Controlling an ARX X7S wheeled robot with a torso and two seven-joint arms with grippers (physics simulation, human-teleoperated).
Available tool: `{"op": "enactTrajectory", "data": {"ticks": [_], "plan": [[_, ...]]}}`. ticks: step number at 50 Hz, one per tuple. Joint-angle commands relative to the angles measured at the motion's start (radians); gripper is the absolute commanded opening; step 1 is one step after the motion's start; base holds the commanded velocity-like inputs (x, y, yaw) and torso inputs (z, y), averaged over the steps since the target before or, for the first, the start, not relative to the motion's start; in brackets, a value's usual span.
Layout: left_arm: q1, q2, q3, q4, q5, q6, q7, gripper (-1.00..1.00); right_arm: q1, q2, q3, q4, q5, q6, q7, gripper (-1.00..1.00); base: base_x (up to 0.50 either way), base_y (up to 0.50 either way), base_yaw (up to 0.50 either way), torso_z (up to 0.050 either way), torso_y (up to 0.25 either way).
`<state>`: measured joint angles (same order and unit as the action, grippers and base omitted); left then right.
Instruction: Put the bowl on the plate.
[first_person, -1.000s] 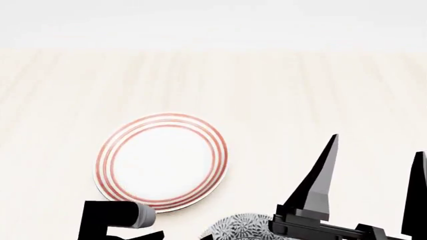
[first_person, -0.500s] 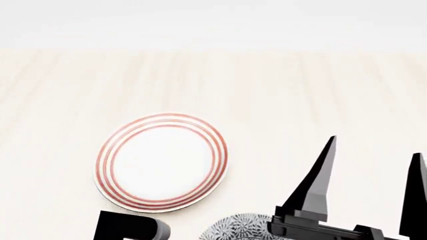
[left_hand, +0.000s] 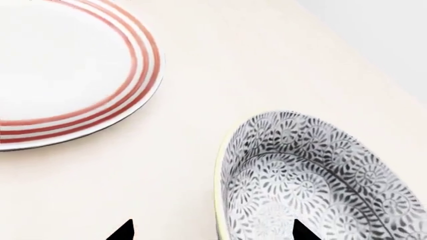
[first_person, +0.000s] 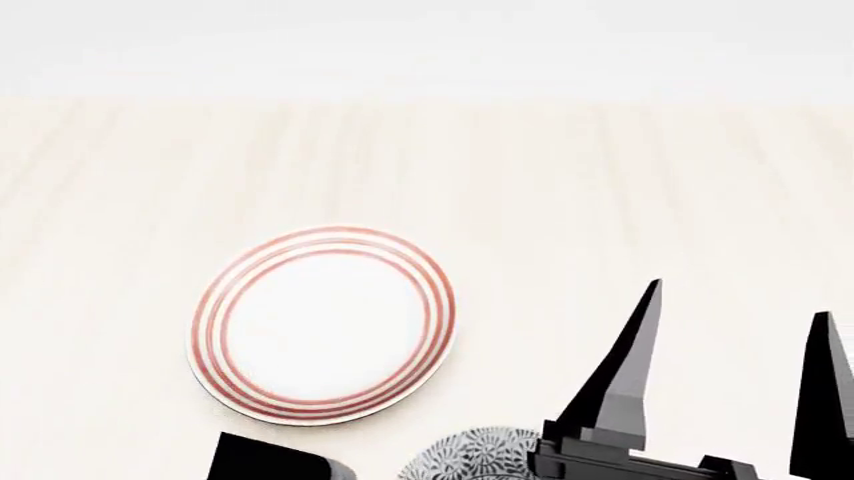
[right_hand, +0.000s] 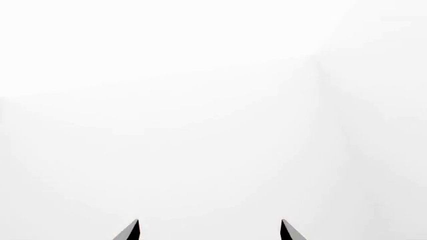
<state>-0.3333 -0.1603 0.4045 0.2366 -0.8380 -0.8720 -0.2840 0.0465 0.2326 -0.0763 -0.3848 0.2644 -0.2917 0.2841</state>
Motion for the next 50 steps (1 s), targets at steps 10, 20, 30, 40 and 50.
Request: {"op": "enactTrajectory", "data": {"ticks": [10, 20, 30, 40, 50], "plan": [[0.001, 0.002, 0.013, -0.014, 0.017, 0.044, 0.06, 1.0, -0.004, -0.01, 0.01, 0.008, -0.017, -0.01, -0.017, 1.0, 0.0, 0.0, 0.0, 0.0, 0.0], [-0.004, 0.006, 0.007, -0.054, 0.006, 0.052, 0.062, -1.0, -0.004, -0.005, 0.003, 0.01, -0.017, -0.011, -0.013, 1.0, 0.0, 0.0, 0.0, 0.0, 0.0], [-0.006, -0.009, 0.034, -0.039, 0.036, 0.084, 0.072, -1.0, -0.004, -0.002, -0.003, 0.015, -0.016, -0.013, -0.009, 1.0, 0.0, 0.0, 0.0, 0.0, 0.0], [-0.067, -0.048, 0.073, -0.025, 0.145, 0.166, 0.092, -1.0, -0.005, 0.002, -0.008, 0.013, -0.013, -0.012, -0.005, 1.0, 0.0, 0.0, 0.0, 0.0, 0.0], [-0.249, -0.066, 0.106, -0.093, 0.273, 0.254, 0.142, -1.0, -0.002, 0.008, -0.008, 0.012, -0.007, -0.012, 0.001, 1.0, 0.0, 0.0, 0.0, 0.0, 0.0]]}}
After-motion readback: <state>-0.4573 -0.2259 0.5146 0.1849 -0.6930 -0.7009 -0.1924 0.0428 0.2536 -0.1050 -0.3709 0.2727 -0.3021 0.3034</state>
